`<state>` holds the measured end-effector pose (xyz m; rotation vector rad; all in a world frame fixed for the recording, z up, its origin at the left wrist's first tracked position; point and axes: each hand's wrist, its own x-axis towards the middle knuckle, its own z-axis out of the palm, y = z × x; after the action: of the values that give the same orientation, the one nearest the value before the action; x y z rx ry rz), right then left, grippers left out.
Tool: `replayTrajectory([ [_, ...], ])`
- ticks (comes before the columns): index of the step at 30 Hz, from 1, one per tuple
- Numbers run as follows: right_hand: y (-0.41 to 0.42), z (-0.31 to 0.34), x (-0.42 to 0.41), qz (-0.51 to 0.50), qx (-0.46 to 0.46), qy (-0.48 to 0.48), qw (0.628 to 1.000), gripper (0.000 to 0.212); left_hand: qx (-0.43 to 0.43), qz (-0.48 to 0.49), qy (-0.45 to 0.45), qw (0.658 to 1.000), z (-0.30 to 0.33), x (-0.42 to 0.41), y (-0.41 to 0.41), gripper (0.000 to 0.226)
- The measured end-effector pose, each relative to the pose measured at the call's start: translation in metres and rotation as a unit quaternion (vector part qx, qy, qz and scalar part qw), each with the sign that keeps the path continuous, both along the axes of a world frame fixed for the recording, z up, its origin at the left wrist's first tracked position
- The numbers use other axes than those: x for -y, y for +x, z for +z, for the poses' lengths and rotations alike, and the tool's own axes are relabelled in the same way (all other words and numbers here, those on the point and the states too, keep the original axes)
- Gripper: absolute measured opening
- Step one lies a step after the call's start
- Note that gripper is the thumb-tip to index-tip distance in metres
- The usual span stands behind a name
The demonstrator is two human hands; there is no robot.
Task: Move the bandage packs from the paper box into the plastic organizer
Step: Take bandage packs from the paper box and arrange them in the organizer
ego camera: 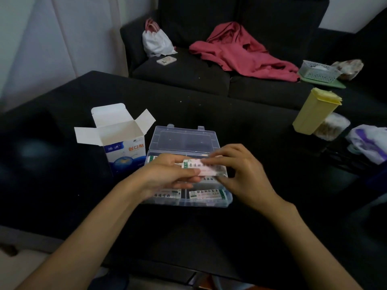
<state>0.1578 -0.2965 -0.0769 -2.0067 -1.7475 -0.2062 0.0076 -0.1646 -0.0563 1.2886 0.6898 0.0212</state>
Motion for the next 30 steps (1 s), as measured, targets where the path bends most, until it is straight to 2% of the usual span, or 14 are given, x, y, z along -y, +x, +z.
replayTrajectory([
  [2,0.003,-0.002,0.004,0.02,-0.174,-0.084,0.981,0.062,-0.026,-0.026,0.089,0.995,-0.004,-0.001,0.001,0.029],
  [3,0.003,-0.003,0.006,0.026,-0.226,-0.098,0.969,0.067,-0.028,-0.044,0.116,0.992,-0.005,-0.001,0.001,0.026],
  [6,0.003,-0.002,0.009,0.018,-0.256,-0.053,0.965,0.059,0.008,-0.066,0.167,0.984,-0.007,0.001,0.001,0.023],
  [9,0.0,0.004,0.009,0.001,-0.354,-0.002,0.935,0.045,0.044,-0.049,0.195,0.979,-0.009,0.002,0.001,0.025],
  [12,-0.001,0.01,0.008,-0.014,-0.414,0.011,0.91,0.039,0.048,-0.042,0.158,0.985,-0.01,0.003,0.005,0.026],
  [16,-0.003,0.012,0.004,-0.04,-0.504,-0.01,0.863,0.036,0.036,-0.031,0.104,0.993,-0.007,0.004,0.009,0.014],
  [21,-0.006,0.005,-0.003,-0.142,-0.541,0.011,0.829,0.034,0.042,0.049,0.136,0.989,-0.01,0.011,0.014,0.017],
  [25,-0.009,0.003,-0.007,-0.169,-0.674,0.065,0.716,0.033,0.062,0.097,0.17,0.979,-0.016,0.014,0.02,0.017],
  [27,-0.01,0.003,-0.009,-0.183,-0.668,0.082,0.716,0.031,0.071,0.099,0.155,0.98,-0.016,0.014,0.022,0.017],
  [30,-0.012,0.006,-0.011,-0.18,-0.623,0.103,0.754,0.032,0.072,0.115,0.129,0.982,-0.013,0.013,0.023,0.02],
])
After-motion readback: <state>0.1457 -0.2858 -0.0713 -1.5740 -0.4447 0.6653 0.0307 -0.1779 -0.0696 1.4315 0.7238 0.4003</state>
